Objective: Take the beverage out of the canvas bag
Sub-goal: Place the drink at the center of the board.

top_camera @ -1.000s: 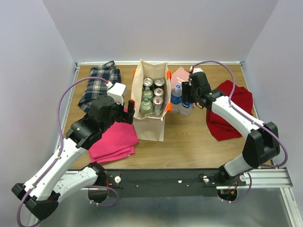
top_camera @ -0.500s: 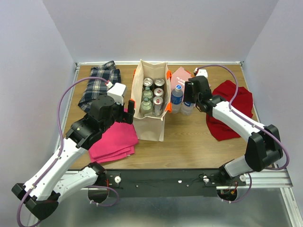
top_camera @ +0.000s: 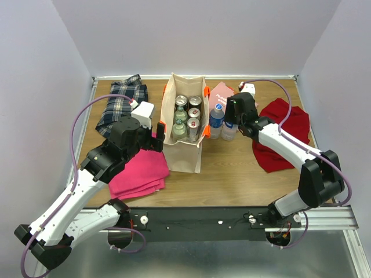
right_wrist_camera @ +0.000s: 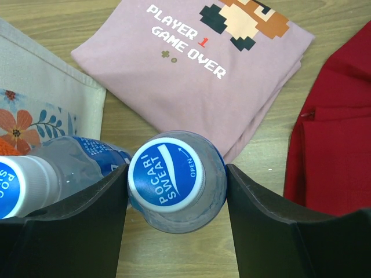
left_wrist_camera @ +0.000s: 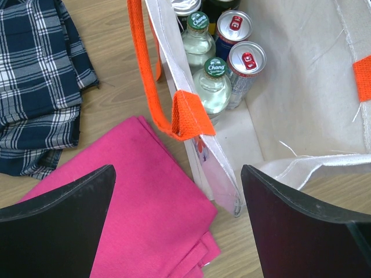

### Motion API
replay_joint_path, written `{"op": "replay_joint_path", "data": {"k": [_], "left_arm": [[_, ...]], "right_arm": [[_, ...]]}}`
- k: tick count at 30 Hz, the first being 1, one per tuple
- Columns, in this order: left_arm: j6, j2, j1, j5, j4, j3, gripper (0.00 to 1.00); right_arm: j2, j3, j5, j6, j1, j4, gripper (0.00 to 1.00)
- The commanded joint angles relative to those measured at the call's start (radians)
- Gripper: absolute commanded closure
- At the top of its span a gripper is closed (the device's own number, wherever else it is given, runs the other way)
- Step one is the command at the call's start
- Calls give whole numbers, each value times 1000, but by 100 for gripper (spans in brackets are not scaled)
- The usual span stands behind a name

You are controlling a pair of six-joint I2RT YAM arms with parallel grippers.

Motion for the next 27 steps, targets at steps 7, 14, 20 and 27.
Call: {"op": "replay_joint_path", "data": {"k": [7,14,20,27], "left_arm": [[-5,-9,-3,4,16,-17,1],[0,-8,-3,13,16,-8,1],[-2,-3,-5,33,19,0,1],[9,3,-3,62,26,1,1]], "right_arm": [[-21,-19,-41,-13,-2,-162,43],[-42,-18,-60,-9,-2,-194,25],[-73,13,-72,-9,-2,-226,22],[-206,117,-8,-13,-1,-289,18]]}}
